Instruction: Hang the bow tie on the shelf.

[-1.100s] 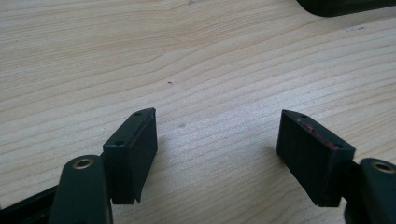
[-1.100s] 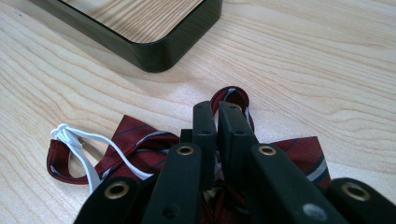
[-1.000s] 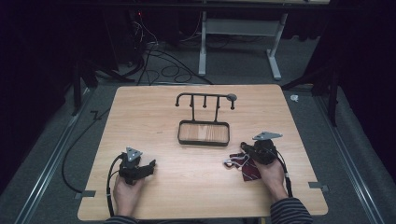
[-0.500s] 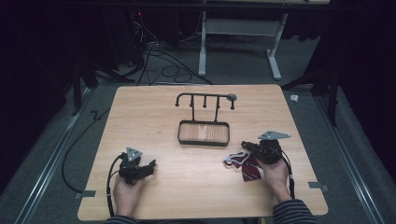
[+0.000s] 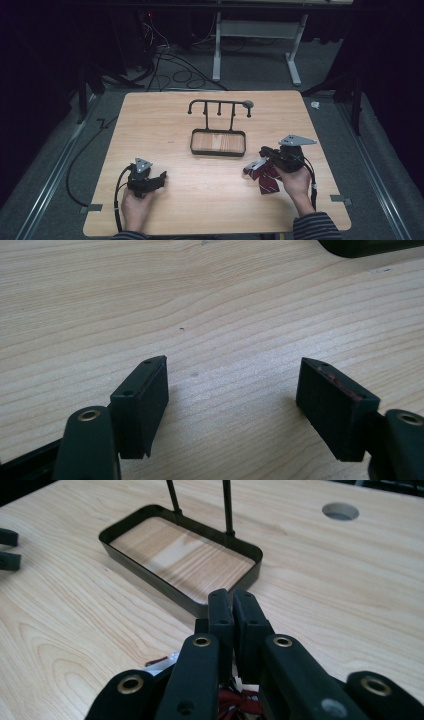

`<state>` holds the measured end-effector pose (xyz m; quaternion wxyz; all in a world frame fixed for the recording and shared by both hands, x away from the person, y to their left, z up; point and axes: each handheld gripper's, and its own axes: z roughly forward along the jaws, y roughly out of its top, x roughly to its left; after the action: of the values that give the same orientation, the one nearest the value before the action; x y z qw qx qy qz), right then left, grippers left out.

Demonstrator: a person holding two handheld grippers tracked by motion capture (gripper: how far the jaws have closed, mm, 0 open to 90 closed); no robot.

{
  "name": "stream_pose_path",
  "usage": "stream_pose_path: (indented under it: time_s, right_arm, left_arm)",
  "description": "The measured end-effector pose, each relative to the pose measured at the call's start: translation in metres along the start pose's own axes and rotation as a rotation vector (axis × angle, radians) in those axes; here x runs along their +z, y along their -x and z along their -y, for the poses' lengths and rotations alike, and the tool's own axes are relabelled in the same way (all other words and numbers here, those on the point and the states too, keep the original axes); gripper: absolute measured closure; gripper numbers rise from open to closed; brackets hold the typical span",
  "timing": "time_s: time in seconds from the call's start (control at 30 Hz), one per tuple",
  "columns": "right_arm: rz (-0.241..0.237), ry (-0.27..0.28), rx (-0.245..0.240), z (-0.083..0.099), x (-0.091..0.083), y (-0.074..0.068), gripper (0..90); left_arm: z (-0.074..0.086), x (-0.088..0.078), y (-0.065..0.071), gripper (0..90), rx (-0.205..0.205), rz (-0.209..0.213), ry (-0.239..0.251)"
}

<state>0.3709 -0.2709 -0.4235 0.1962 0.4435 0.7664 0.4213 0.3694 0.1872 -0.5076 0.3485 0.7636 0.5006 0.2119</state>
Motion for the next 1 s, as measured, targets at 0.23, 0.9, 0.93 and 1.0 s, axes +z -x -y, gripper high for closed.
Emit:
stream_pose_path:
  time_s: [0.23,0.9,0.93,1.0]
  right_arm:
    - [-0.015,0.04,-0.012,-0.014,-0.009,-0.006,89.3]
    - [-0.066,0.126,-0.088,-0.053,-0.025,-0.027,89.3]
    - [-0.07,0.13,-0.091,-0.055,-0.025,-0.027,89.3]
    - [-0.076,0.139,-0.098,-0.059,-0.025,-0.028,89.3]
  left_arm:
    - [0.0,0.0,0.0,29.5,0.0,0.0,0.0]
    - [0.0,0.0,0.0,29.8,-0.001,-0.001,0.002]
    - [0.0,0.0,0.0,29.8,-0.001,0.0,0.002]
    - [0.0,0.0,0.0,29.7,-0.001,0.0,0.002]
